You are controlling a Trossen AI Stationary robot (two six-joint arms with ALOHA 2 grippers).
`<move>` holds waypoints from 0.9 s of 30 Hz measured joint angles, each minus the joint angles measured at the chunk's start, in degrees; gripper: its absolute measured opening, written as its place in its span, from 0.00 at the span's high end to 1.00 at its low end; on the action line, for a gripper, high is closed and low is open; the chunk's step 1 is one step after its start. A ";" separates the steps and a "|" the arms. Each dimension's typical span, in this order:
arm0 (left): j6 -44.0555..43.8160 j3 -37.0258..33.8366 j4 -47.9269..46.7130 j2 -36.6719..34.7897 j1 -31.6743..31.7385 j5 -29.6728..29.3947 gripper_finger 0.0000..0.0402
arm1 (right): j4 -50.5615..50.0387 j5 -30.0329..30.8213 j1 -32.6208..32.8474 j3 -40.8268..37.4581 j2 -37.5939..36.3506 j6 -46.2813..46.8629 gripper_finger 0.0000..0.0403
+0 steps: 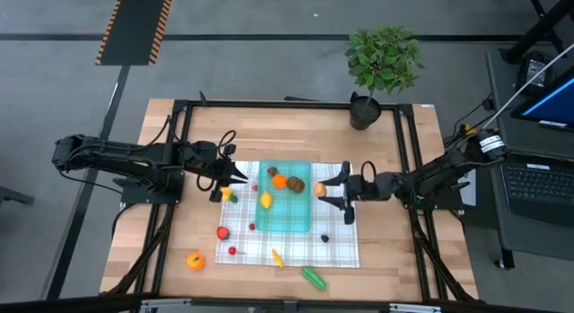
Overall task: Pick and placing Produce into tupperware
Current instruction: Put the brown potato into the blue bin
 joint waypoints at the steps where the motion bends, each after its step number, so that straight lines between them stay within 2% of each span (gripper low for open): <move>1: 0.00 0.00 0.00 0.00 0.01 0.00 0.89 | 0.01 -0.31 -0.29 0.00 0.00 0.09 0.50; 8: 0.07 0.00 0.19 0.00 0.00 0.00 0.93 | 0.34 -0.65 -1.70 1.31 0.01 -1.19 0.50; 13: 0.09 0.00 1.43 0.00 0.00 0.00 0.96 | -0.79 -3.36 -3.31 3.63 0.01 -3.74 0.50; 21: 0.11 0.00 2.47 0.00 0.01 0.00 1.00 | -10.98 -11.19 -8.57 9.90 0.01 -0.99 0.50; 27: 0.13 0.00 2.45 0.00 0.02 0.00 0.96 | -16.93 -13.66 -11.52 14.83 0.41 -1.15 0.50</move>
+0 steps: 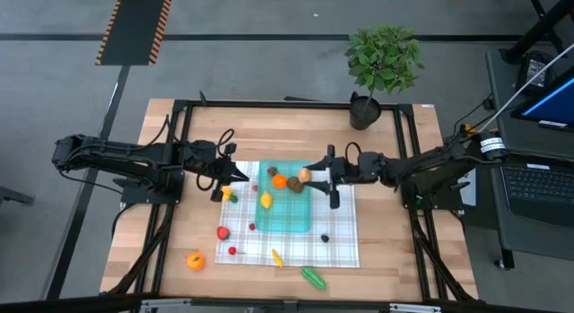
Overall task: Pick and placing Produce into tupperware
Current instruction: Put the brown potato into the blue bin
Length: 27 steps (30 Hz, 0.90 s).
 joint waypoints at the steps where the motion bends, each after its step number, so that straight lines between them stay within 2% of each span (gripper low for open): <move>1: 0.00 0.00 0.00 0.00 -0.01 0.00 0.96 | -0.72 -0.90 -0.30 0.92 0.33 -0.04 0.50; 5: 0.00 0.00 -0.04 0.00 0.00 0.00 0.93 | -3.09 -4.45 -1.51 4.63 2.51 -1.32 0.50; 9: 0.00 0.00 -0.08 0.00 0.00 -0.02 0.91 | -10.23 -5.81 -2.26 9.42 4.56 -1.53 0.50; 13: 0.01 0.00 -0.11 0.00 0.00 -0.02 0.90 | -19.93 -7.35 -2.42 13.92 4.91 -1.30 0.50; 18: 0.02 0.00 -0.11 0.00 0.00 -0.02 0.88 | -39.85 -7.48 -2.42 20.85 4.97 2.67 0.50; 27: 0.05 0.00 -0.13 0.00 0.00 0.00 0.93 | -56.12 -8.99 -1.98 28.06 5.25 3.39 0.50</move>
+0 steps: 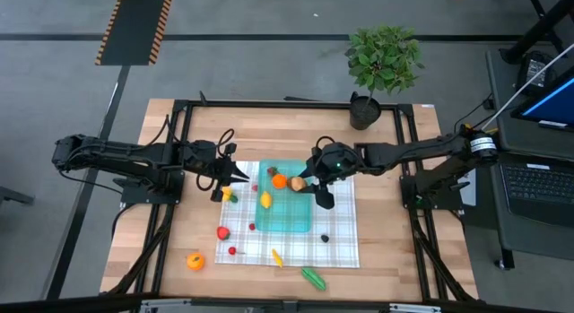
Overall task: Pick and placing Produce into tupperware
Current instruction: Put the brown potato into the blue bin
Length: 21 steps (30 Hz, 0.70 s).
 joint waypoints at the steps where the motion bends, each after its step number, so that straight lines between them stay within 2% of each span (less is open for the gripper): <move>1: 0.00 0.00 0.02 0.00 -0.01 -0.02 0.94 | -0.99 0.01 0.12 0.44 0.01 -0.04 0.50; 12: 0.00 0.00 0.00 0.00 0.00 -0.02 1.00 | -0.62 0.08 0.70 0.73 0.57 -0.17 0.50; 21: 0.00 0.00 -0.04 0.01 -0.01 0.00 0.95 | 1.87 0.13 3.44 0.73 4.39 -0.15 0.50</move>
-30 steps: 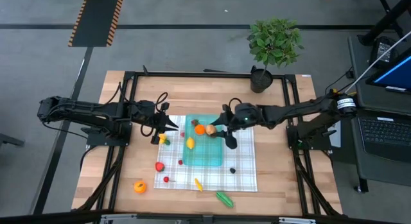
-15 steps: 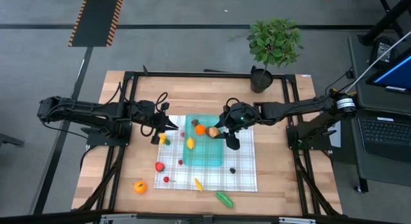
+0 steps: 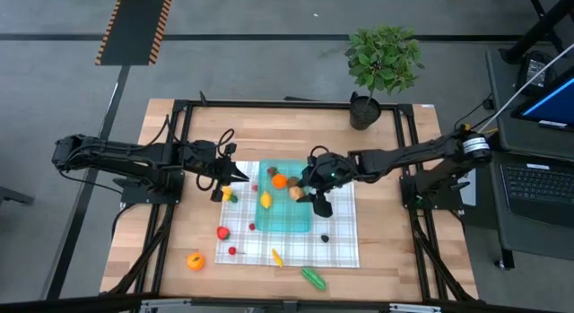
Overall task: Pick and placing Produce into tupperware
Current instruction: Put the brown potato into the blue bin
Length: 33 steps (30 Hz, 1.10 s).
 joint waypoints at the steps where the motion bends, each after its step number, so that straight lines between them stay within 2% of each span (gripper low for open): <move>1: 0.00 0.00 -0.02 0.01 0.01 -0.02 0.94 | -0.01 0.02 0.16 0.00 0.86 0.00 0.50; 13: -0.06 0.00 -0.03 -0.01 0.01 -0.02 0.88 | 4.80 0.21 0.32 -0.02 11.13 0.61 0.50; 20: -0.07 0.00 -0.03 0.01 -0.01 -0.01 0.85 | 4.48 3.41 0.21 -0.04 13.72 -0.07 0.50; 33: -0.07 0.00 0.01 0.00 0.01 -0.01 0.82 | 3.87 3.65 -0.76 -0.06 15.38 -0.07 0.50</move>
